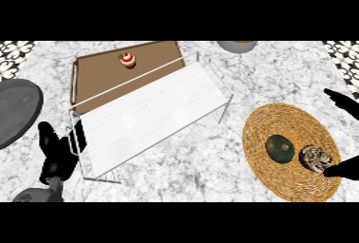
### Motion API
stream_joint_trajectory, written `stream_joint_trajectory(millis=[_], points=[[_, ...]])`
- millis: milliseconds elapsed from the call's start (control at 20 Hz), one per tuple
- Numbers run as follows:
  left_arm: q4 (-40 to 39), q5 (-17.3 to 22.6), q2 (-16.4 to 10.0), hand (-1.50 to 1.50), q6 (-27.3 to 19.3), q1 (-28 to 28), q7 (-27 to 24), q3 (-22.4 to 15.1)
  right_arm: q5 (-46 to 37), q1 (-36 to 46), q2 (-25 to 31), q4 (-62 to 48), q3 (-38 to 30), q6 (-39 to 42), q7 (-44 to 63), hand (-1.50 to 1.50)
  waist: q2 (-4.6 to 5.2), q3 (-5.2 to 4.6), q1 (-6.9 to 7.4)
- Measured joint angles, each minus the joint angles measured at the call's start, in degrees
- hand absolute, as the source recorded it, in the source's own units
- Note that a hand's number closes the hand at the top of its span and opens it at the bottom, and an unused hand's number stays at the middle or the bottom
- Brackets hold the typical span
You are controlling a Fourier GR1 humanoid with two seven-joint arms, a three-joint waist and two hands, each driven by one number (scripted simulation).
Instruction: Pick the squash from the placemat and place it in the tiered shelf
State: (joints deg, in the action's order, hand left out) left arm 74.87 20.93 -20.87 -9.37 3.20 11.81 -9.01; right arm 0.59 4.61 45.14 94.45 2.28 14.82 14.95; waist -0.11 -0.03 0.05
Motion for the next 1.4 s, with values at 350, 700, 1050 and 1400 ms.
stream_joint_trajectory(millis=[350, 700, 1050, 1400], points=[[0.3, -1.3, 0.9, 0.00, 1.1, -0.1, 0.9, 1.6, -8.5, 0.5, -5.3, 3.0, 5.2, 0.1, 7.7, -1.50, 0.06, 0.01, 0.03], [1.2, -3.2, 2.5, 0.00, 1.3, -0.2, 2.4, 3.2, -16.4, -1.1, -9.4, 3.5, 5.7, 0.8, 11.1, -1.50, 0.04, 0.05, -0.03], [1.6, -5.1, 4.0, 0.00, 3.2, -1.3, 1.8, 5.1, -24.6, -2.3, -14.8, 3.2, 6.3, 0.1, 12.1, -1.50, 0.04, 0.08, -0.03], [1.2, -6.7, 4.9, 0.00, 5.2, -0.5, 2.9, 7.3, -31.1, -1.4, -20.1, 0.2, 6.1, 0.0, 11.5, -1.50, 0.08, 0.05, 0.01]])
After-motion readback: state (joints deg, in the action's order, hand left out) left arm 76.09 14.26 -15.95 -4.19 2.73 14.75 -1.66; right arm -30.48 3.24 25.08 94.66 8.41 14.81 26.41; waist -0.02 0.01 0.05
